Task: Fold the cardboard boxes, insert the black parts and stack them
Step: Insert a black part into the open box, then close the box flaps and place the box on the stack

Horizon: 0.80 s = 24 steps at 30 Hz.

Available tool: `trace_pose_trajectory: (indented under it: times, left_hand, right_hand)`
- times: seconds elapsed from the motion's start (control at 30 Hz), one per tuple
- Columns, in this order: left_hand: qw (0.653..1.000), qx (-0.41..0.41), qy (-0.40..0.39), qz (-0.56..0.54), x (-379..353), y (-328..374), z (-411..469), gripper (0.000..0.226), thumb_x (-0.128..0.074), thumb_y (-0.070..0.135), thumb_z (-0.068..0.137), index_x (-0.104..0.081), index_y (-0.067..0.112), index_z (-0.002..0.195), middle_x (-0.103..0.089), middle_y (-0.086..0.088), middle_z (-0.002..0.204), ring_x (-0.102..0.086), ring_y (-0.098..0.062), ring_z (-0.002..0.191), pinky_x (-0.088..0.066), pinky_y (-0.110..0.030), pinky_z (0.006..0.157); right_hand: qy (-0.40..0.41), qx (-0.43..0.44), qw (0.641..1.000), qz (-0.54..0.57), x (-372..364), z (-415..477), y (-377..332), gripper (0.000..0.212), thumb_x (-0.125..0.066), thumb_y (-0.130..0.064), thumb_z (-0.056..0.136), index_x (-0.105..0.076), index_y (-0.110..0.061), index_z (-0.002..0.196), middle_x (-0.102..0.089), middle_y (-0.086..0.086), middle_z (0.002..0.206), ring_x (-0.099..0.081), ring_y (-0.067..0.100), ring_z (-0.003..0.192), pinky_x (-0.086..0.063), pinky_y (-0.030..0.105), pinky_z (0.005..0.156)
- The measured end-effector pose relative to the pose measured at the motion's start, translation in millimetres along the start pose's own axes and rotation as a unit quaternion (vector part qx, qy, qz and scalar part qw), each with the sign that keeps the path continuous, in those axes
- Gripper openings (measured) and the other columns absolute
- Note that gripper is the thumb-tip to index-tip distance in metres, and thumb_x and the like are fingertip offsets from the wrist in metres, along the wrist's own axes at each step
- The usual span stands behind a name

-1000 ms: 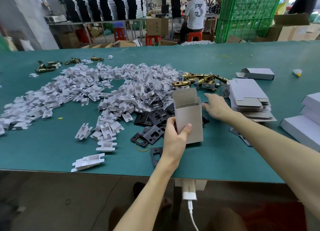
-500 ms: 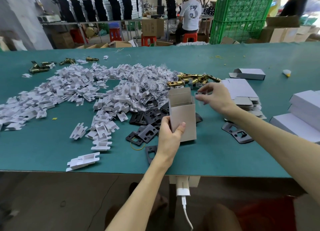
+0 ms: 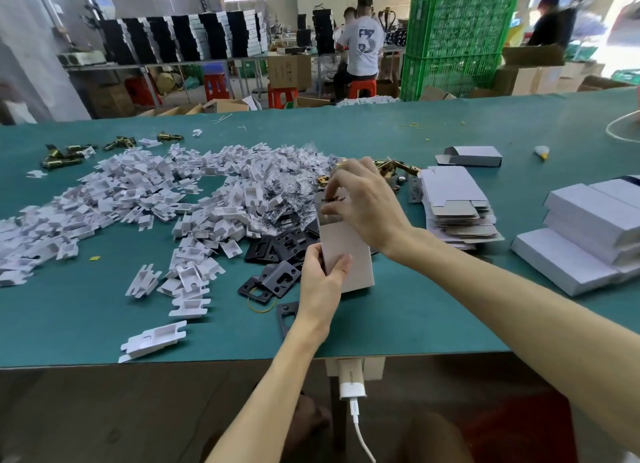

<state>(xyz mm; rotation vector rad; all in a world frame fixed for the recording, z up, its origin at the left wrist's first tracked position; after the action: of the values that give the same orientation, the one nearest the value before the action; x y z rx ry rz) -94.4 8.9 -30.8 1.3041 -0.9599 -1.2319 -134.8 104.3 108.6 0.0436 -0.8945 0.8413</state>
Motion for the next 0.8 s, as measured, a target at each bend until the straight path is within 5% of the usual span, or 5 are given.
trace_pose_trajectory:
  times: [0.27,0.57,0.67,0.8]
  left_hand:
    - [1.0,-0.006,-0.004,-0.006,-1,1,0,0.02,-0.066,0.011,0.101,-0.055,0.02,0.116,-0.07,-0.004,0.112,-0.069,-0.003,0.09,-0.055,-0.02,0.075]
    - [1.0,-0.009,-0.002,-0.001,-1,3,-1,0.021,-0.066,0.011,0.101,-0.055,0.017,0.118,-0.069,-0.005,0.112,-0.07,-0.001,0.088,-0.054,-0.017,0.072]
    - [1.0,-0.008,-0.003,-0.001,-1,3,-1,0.021,-0.065,0.012,0.101,-0.055,0.018,0.118,-0.069,-0.005,0.112,-0.07,-0.001,0.088,-0.055,-0.017,0.073]
    - [1.0,-0.008,-0.004,-0.009,-1,2,-1,0.021,-0.064,0.012,0.102,-0.055,0.017,0.121,-0.07,-0.005,0.113,-0.07,-0.004,0.091,-0.055,-0.019,0.074]
  right_hand:
    - [-0.036,0.035,0.997,-0.065,-4,-11,2,0.019,-0.073,-0.031,0.091,-0.072,-0.012,0.089,-0.066,0.001,0.096,-0.052,0.023,0.095,-0.036,0.032,0.09]
    - [-0.026,0.086,0.969,-0.23,11,-23,2,0.038,-0.049,-0.043,0.104,-0.071,-0.016,0.089,-0.066,-0.002,0.093,-0.054,0.023,0.097,-0.029,0.038,0.098]
    - [0.002,0.073,0.976,-0.203,15,-21,0,0.026,-0.056,-0.039,0.101,-0.066,-0.015,0.096,-0.063,0.0,0.097,-0.053,0.024,0.098,-0.03,0.037,0.095]
    - [-0.066,0.096,0.977,-0.176,0,-25,0,0.029,-0.051,-0.039,0.104,-0.069,-0.017,0.098,-0.064,-0.003,0.099,-0.051,0.021,0.098,-0.027,0.038,0.099]
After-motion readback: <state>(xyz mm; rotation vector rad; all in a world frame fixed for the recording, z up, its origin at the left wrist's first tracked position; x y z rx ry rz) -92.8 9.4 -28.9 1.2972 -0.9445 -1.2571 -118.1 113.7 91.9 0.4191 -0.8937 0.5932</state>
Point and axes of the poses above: each hand's wrist, its own z-axis towards the middle knuckle, its own x-axis out of the back of the hand, y = z × x, the point moved 6 cm from there along z, towards the middle knuckle
